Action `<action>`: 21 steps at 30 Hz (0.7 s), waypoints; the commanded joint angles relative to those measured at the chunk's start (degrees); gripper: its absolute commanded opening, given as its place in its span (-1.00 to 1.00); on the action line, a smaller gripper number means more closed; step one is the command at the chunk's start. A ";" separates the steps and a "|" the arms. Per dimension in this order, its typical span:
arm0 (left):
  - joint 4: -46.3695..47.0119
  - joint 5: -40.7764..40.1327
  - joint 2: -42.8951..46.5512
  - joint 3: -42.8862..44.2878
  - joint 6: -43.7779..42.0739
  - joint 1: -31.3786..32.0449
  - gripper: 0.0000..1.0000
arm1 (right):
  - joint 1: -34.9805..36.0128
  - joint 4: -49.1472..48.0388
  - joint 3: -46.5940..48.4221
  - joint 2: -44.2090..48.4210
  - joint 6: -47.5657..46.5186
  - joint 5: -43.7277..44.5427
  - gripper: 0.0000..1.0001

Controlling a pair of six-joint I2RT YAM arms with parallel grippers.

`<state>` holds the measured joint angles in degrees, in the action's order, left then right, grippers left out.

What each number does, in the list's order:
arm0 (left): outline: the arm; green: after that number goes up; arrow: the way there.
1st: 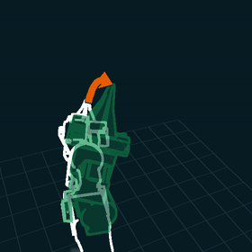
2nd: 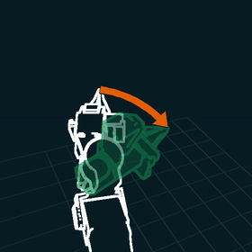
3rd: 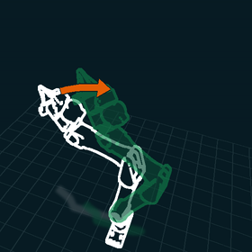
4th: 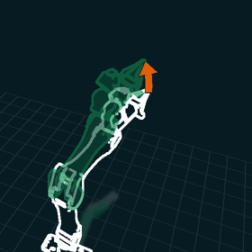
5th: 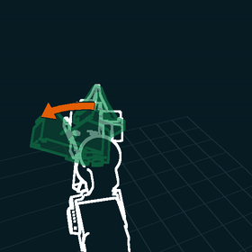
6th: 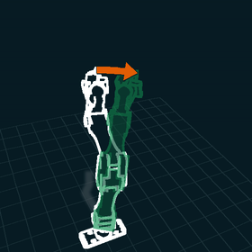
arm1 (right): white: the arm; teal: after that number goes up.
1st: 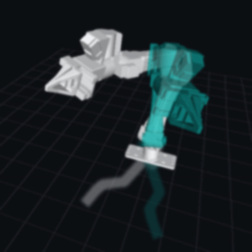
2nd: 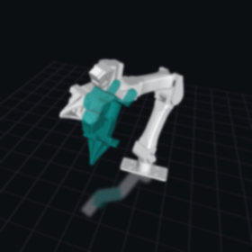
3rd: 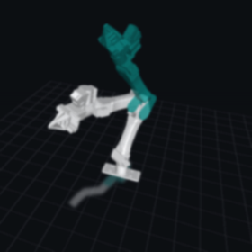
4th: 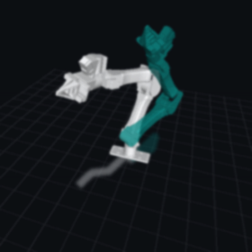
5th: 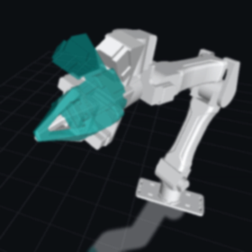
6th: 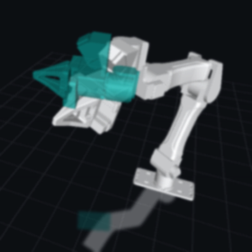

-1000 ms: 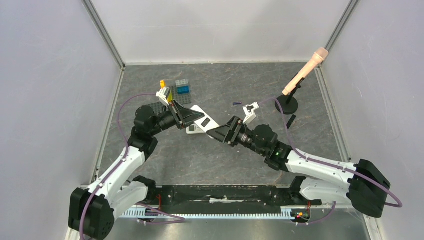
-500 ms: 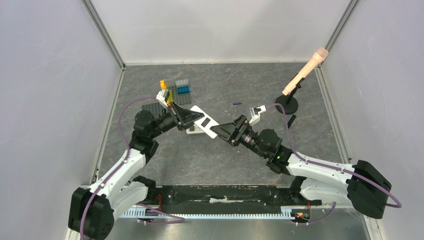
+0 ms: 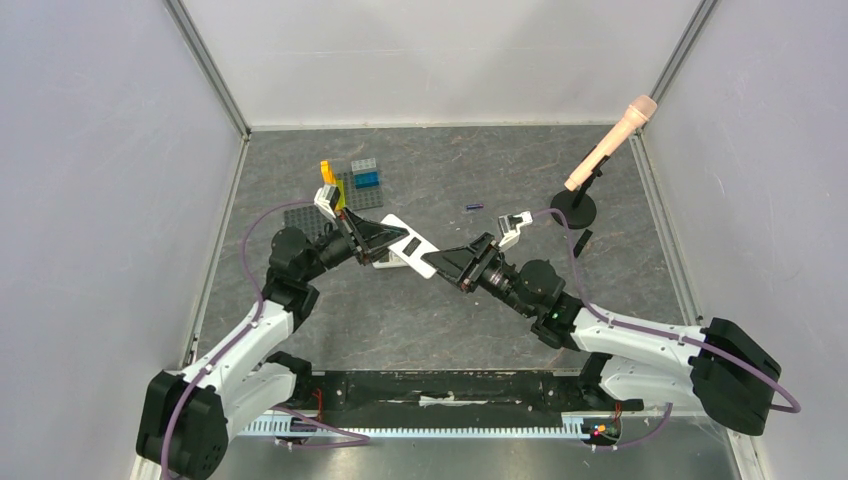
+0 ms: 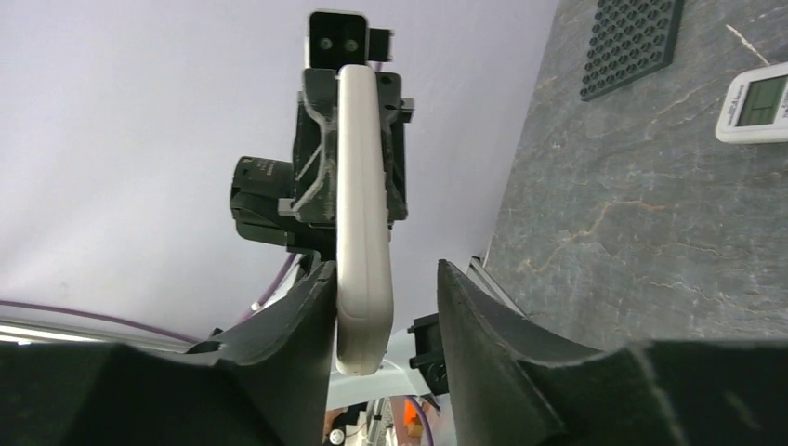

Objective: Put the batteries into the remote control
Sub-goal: Remove the battery cover from the remote control.

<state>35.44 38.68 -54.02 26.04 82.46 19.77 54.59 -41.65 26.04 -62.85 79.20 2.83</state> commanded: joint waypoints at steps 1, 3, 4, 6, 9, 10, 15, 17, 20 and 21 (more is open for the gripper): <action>9.62 -1.72 0.42 0.23 7.65 0.39 -0.96 | -0.27 0.45 -2.20 -1.28 -0.33 1.23 -0.22; 10.41 -2.32 0.49 0.28 8.48 0.40 -0.96 | -0.27 -0.19 -2.61 -1.53 -0.53 0.67 -0.33; 10.62 -2.49 0.64 0.39 8.68 0.35 -0.96 | -0.27 -0.32 -2.75 -1.57 -0.72 0.52 -0.38; 10.57 -2.95 0.85 0.30 8.99 0.37 -0.96 | -0.27 -0.19 -2.91 -1.58 -1.23 0.44 -0.44; 10.74 -3.94 1.11 -0.13 9.68 0.38 -0.96 | -0.26 -0.19 -2.99 -1.45 -2.29 0.10 -0.66; 10.91 -4.40 1.28 -0.42 10.01 0.33 -0.96 | -0.27 -0.34 -3.05 -1.44 -2.56 -0.02 -0.73; 12.34 -7.22 1.51 -1.75 12.21 0.36 -0.96 | -0.36 -4.99 -5.03 -1.01 -2.67 -1.13 -1.00; 13.44 -9.48 2.05 -3.04 13.80 0.35 -0.96 | -0.42 -8.17 -5.76 -1.07 -2.27 -1.84 -1.00; 13.14 -15.11 5.16 -5.82 15.87 0.35 -0.96 | -0.61 -10.47 -5.83 -1.37 -1.86 -2.63 -1.00; 11.35 -16.47 6.34 -5.99 15.42 0.35 -0.96 | -0.63 -10.82 -5.67 -1.49 -1.82 -2.65 -1.00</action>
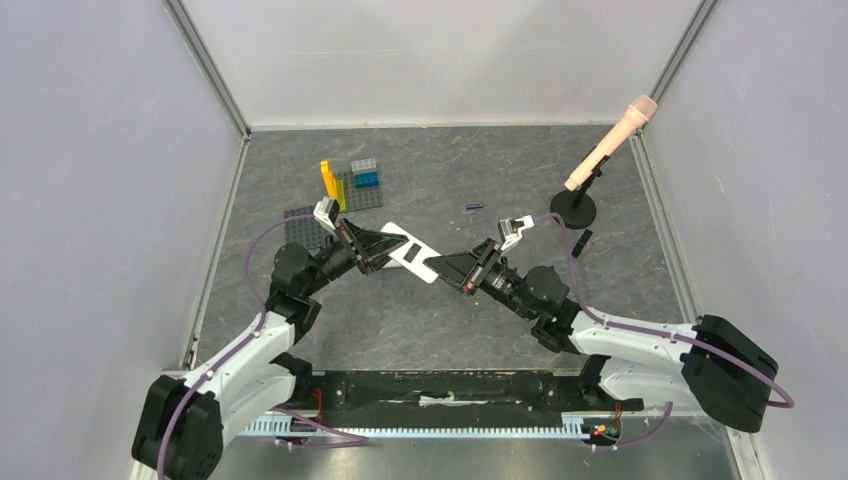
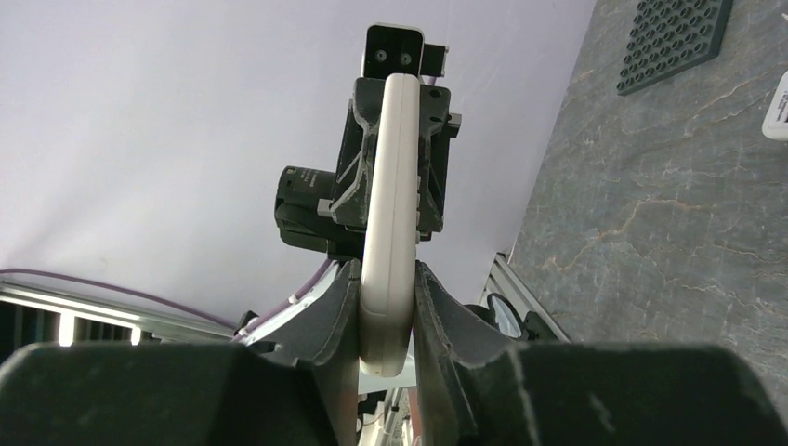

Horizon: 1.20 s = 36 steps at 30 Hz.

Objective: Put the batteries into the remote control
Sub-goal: Remove the battery cover from the remote control.

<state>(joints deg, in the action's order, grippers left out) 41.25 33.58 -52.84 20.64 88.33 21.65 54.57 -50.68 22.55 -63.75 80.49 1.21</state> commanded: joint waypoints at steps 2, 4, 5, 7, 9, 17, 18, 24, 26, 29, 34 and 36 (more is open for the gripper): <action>0.71 -13.07 7.87 -0.07 7.58 -1.52 -0.96 | -0.60 -2.12 -1.82 -0.89 -3.06 -1.05 -1.00; -4.51 -15.85 11.51 0.10 6.71 -1.52 -0.96 | -0.64 -3.36 -2.10 -1.04 -3.20 -1.04 -1.00; -6.76 -16.98 12.79 -0.04 6.59 -1.54 -0.96 | -0.76 -4.10 -2.30 -1.17 -3.40 -2.63 -1.00; -10.09 -18.95 15.02 -0.38 6.22 -1.56 -0.96 | -0.91 -4.53 -2.56 -0.99 -3.89 -3.26 -1.00; -12.16 -19.95 16.33 -0.60 5.94 -1.55 -0.96 | -1.04 -3.64 -2.38 -0.90 -4.22 -3.60 -1.00; -15.32 -19.41 15.69 -0.03 4.45 -1.54 -0.96 | -1.13 15.43 3.94 -0.09 -8.65 -2.06 -0.99; -16.40 -19.51 15.60 0.32 3.95 -1.54 -0.96 | -1.13 20.26 5.91 0.13 -9.08 -1.58 -0.99; -20.63 -18.14 13.98 2.89 0.35 -1.52 -0.96 | -1.17 23.33 7.43 1.11 -10.79 0.43 -0.77; -20.36 -17.54 13.28 3.11 0.35 -1.53 -0.96 | -1.13 22.23 7.64 0.68 -10.38 -0.62 -0.72; -20.40 -17.02 12.75 3.17 0.02 -1.52 -0.96 | -1.13 22.16 8.81 -0.43 -8.07 -3.09 -0.52; -21.51 -17.06 12.69 3.06 -1.98 -1.53 -0.96 | -1.13 26.01 10.62 -0.86 -4.50 -3.83 -0.09; -21.66 -16.69 12.54 3.12 -2.80 -1.52 -0.96 | -1.13 27.08 10.94 -0.79 -4.14 -3.81 0.02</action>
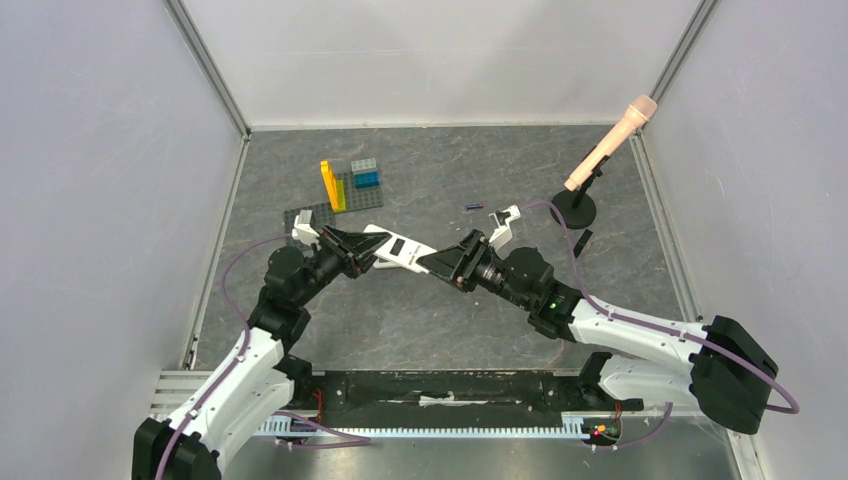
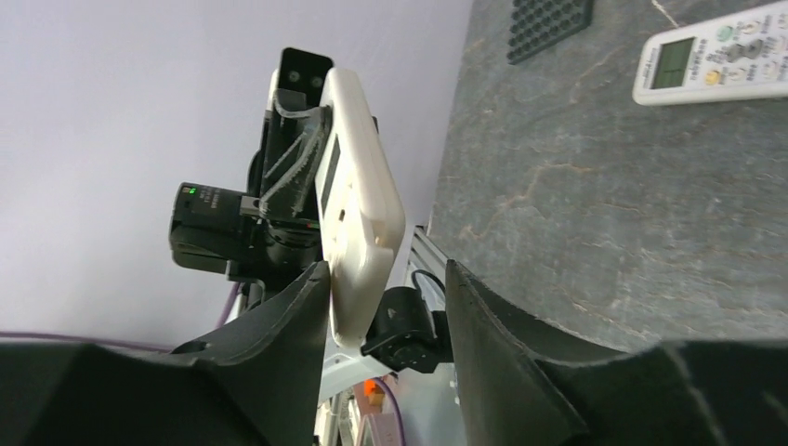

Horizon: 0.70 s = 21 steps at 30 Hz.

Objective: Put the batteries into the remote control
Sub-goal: Remove the battery cover from the remote control.

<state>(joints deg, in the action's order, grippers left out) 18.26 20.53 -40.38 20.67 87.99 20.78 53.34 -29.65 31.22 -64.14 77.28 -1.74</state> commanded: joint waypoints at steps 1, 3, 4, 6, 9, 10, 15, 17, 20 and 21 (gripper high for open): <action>1.34 -3.49 0.01 3.13 -2.78 -0.70 -0.96 | 0.10 6.13 2.26 -0.46 -0.84 -0.98 0.04; 1.22 -3.39 -0.05 3.11 -3.30 -0.66 -0.96 | 0.10 6.27 2.19 -0.58 -0.57 -1.13 0.06; 1.23 -3.31 -0.15 3.19 -3.47 -0.65 -0.96 | 0.12 6.30 2.26 -0.76 -0.53 -1.02 0.06; 1.17 -2.96 -0.38 3.35 -4.08 -0.65 -0.96 | 0.09 6.19 2.31 -0.93 -0.45 -1.15 0.04; 1.09 -2.51 -0.65 3.42 -5.23 -0.65 -0.96 | 0.01 6.01 2.59 -1.28 -0.47 -0.99 -0.14; 1.01 -2.52 -0.62 3.33 -5.56 -0.65 -0.96 | 0.05 5.96 2.74 -1.32 -0.40 -1.05 -0.25; 1.66 -3.36 -0.50 1.20 -7.34 -0.65 -0.96 | 0.00 6.89 3.79 -1.62 -0.13 -1.83 -0.44; 2.98 -3.54 -0.70 0.21 -8.70 -0.69 -0.96 | -0.06 8.11 4.02 -1.61 0.13 -1.97 -0.48; 3.66 -3.66 -0.90 -0.31 -12.97 -0.69 -0.96 | 0.00 9.94 4.02 -1.45 0.80 -1.82 -0.53; 3.38 -3.60 -0.88 -0.29 -14.80 -0.65 -0.96 | 0.02 10.40 4.04 -1.43 0.88 -1.77 -0.54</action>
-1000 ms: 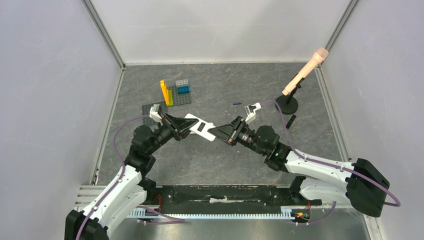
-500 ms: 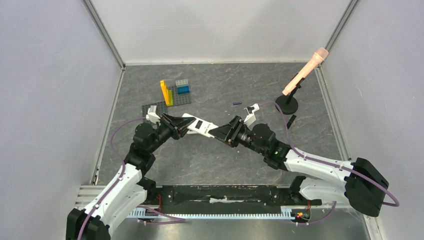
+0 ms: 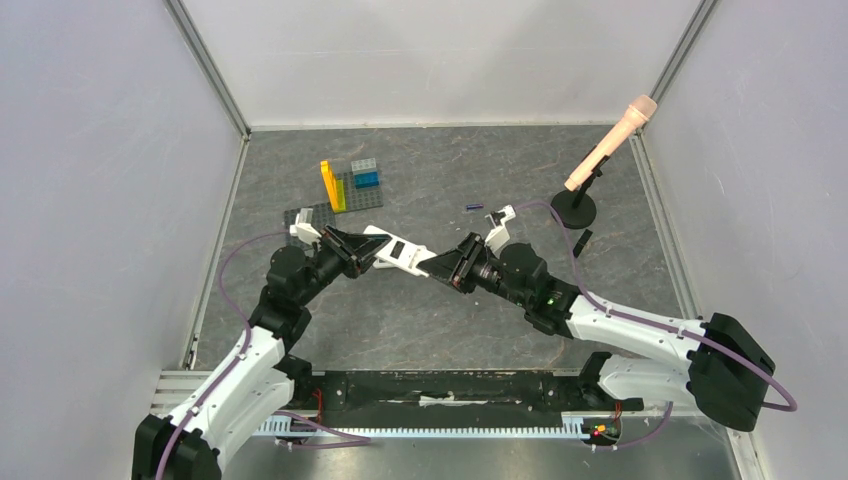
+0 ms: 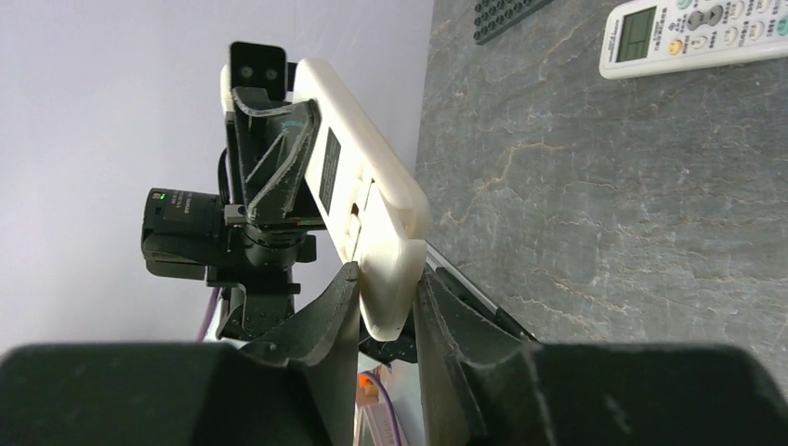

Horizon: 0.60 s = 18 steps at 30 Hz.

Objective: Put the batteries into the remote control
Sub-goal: Remove the battery cover from the remote control.

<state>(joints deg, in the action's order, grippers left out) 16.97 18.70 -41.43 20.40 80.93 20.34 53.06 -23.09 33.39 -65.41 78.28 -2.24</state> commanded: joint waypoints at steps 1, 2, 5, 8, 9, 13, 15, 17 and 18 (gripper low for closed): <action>4.78 -1.53 0.21 -0.01 -9.49 -0.23 -0.96 | 0.23 4.15 1.94 -0.17 -0.07 -1.26 -0.55; 4.83 -1.17 0.14 -0.02 -11.52 -0.23 -0.96 | 0.20 4.53 2.01 -0.36 -0.08 -1.37 -0.57; 3.60 -0.21 0.29 0.57 -16.86 -0.27 -0.96 | 0.20 5.51 2.72 -0.92 -0.24 -2.12 -0.58; 2.81 1.24 0.36 1.43 -20.21 -0.21 -0.96 | 0.21 5.38 2.82 -1.37 -0.42 -2.38 -0.62; 2.69 1.78 0.32 1.63 -21.08 -0.26 -0.96 | 0.20 5.20 2.82 -1.39 -0.54 -2.32 -0.70; 0.12 1.76 0.54 2.47 -24.58 -0.21 -0.96 | 0.20 5.03 2.99 -1.44 -1.18 -2.01 -0.90; -2.15 0.67 0.78 2.88 -27.03 -0.28 -0.96 | 0.15 4.90 3.17 -1.11 -1.68 -2.13 -0.98; -3.80 0.18 0.72 3.23 -28.54 -0.24 -0.96 | 0.08 3.40 3.09 -0.73 -2.51 -3.09 -1.00; -4.51 0.19 0.58 3.50 -29.11 -0.22 -0.96 | -0.01 2.17 3.01 -0.33 -2.90 -3.78 -1.00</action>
<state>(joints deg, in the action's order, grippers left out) 14.50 19.55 -41.34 20.69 58.94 20.32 53.08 -17.87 33.93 -66.72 77.45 -4.34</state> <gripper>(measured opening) 0.276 0.093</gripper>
